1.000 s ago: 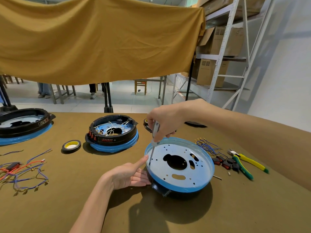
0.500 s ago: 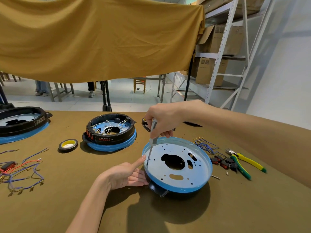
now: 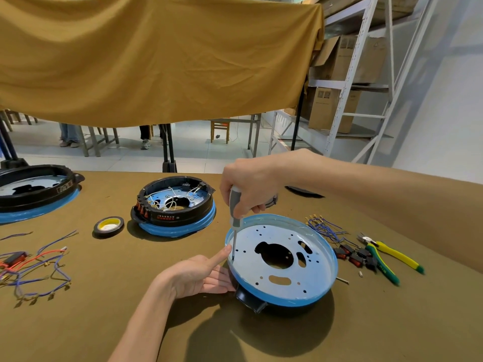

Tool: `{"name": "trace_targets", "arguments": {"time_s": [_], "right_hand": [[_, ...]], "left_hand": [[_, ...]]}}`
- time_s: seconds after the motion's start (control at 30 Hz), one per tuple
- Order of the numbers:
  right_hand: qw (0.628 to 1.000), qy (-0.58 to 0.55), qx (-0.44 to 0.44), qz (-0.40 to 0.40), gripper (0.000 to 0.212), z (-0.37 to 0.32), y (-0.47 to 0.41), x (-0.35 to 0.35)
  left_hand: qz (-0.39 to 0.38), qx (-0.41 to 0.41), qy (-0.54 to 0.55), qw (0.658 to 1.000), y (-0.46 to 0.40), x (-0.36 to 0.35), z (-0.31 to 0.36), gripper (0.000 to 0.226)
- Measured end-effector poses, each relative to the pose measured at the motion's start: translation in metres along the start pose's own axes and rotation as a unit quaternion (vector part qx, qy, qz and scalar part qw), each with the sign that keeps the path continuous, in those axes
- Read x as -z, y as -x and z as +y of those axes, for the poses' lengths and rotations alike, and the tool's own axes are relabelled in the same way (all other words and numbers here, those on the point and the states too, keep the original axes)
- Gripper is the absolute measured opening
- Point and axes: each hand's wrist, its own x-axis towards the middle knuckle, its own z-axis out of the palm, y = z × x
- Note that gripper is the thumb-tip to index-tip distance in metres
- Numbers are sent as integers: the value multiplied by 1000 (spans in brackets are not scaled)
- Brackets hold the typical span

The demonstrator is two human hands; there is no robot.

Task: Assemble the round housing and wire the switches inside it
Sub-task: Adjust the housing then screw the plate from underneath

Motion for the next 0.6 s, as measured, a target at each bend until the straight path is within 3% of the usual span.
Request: {"name": "trace_targets", "arguments": {"time_s": [0.43,0.6], "right_hand": [[999,-15,-43,-15,29,7,2,-5],[999,36,-8,-26,22,10,2,1]], "left_hand": [[-2,10,6,1000,-2,1,-1,100],[-1,13,6,1000,0,1,0,99]]}}
